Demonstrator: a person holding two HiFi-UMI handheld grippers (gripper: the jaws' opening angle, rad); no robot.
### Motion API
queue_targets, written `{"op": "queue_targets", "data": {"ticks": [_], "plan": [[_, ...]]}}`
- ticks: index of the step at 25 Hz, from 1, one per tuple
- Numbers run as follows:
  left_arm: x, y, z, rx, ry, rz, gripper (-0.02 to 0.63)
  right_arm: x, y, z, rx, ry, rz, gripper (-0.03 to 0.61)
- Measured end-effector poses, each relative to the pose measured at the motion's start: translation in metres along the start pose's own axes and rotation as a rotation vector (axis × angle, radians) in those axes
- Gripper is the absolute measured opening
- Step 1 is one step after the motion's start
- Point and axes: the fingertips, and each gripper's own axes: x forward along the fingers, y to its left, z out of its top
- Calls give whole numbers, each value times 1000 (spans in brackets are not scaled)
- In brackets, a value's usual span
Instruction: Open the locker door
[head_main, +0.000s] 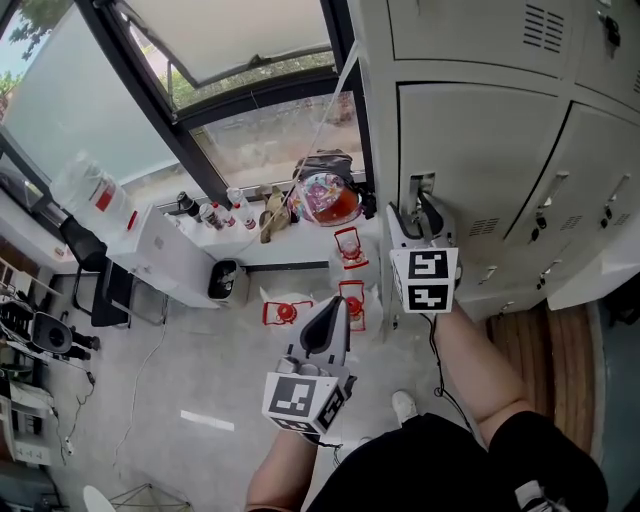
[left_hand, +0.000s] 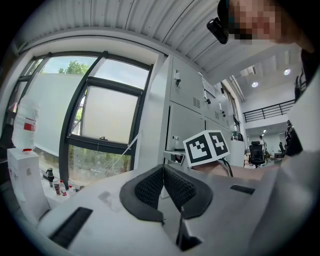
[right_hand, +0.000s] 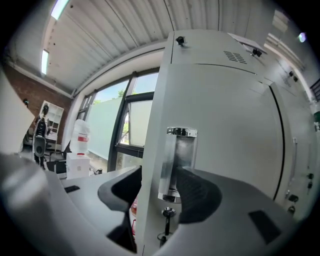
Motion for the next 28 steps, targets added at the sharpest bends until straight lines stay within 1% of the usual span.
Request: {"op": "queue_targets", "data": {"ticks": [2, 5, 8, 12, 14, 15, 19, 25, 28], "plan": [[-2, 6, 0, -2, 1, 8, 17, 1, -2, 0, -30, -8, -51, 262], [-5, 12, 0, -6, 4, 17, 17, 1, -7, 0, -54, -13, -103, 214], [-7, 15, -1, -11, 5, 18, 17, 2, -7, 0, -32, -8, -127, 210], [-7, 13, 0, -6, 5, 2, 17, 2, -7, 0, 11, 3, -151, 210], [-8, 12, 0, -5, 4, -5, 17, 2, -7, 0, 23, 11, -162, 199], [-9, 12, 1, -5, 4, -6, 17, 3, -7, 0, 26, 15, -164, 188], [-14, 11, 3, 1, -1, -9, 17, 2, -6, -2, 36, 24, -149, 174], [-26, 10, 6, -11, -6, 1, 17, -6, -5, -2, 71, 36, -127, 167], [-33, 8, 5, -5, -4, 1, 17, -13, -5, -3, 80, 37, -118, 166]]}}
